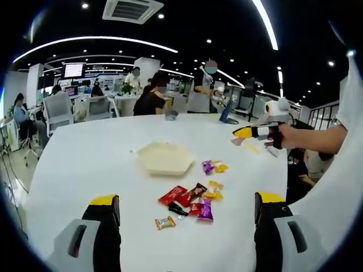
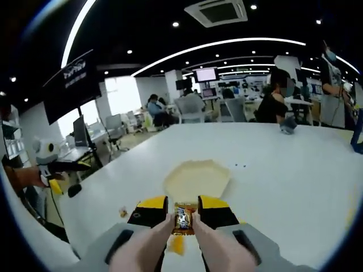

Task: Place the target food into the container with the food tongs after gripping and lifting it, then release it inside without dropping or visibly crushing the food.

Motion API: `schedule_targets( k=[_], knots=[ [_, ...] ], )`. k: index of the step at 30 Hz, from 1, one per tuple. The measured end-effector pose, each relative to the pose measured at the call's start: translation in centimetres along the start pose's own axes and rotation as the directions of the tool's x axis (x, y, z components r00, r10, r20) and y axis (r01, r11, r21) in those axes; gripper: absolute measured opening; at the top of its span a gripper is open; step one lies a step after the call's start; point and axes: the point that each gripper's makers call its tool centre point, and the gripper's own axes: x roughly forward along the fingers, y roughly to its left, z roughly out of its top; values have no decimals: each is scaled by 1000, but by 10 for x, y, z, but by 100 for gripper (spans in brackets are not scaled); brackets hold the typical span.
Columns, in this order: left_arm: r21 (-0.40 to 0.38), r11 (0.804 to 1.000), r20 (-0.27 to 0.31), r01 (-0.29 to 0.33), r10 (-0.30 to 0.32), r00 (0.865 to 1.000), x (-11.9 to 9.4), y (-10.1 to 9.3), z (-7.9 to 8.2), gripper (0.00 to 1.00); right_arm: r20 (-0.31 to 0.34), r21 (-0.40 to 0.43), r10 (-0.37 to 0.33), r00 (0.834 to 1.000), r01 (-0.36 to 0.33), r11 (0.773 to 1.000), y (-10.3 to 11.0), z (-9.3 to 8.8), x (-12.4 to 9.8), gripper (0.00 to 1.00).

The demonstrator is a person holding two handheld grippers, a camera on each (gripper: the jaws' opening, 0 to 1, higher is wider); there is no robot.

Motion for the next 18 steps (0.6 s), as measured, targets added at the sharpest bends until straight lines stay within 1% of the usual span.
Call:
schedule_targets(
  k=[4,7,11,13,14,17,18],
  knots=[
    [-2,1000,-4,-6,6,1000,0,2,-1,99,3,-19,10,1000,-10,1000,-2,11,11,19],
    [-1,1000,-5,-15,15,1000,-2,4,-2,99,0,-35,24,1000,-24,999,-4,22,23,19],
    [4,1000,-17,-31,31,999,-4,7,-5,99,-1,-33,36,999,-36,999,-6,30,36,19],
    [1,999,-18,-42,42,999,-6,9,-5,99,-12,-48,42,999,-43,998,-6,35,47,19],
    [-1,999,-18,-45,45,999,-7,9,-6,99,-20,-49,56,998,-57,997,-5,37,54,19],
    [-2,998,-27,-65,65,997,-10,11,-8,99,-25,-58,66,998,-67,996,-7,42,67,19],
    [-5,997,-28,-71,71,997,-12,11,-9,99,-30,-59,78,996,-80,995,-7,46,77,19]
  ],
)
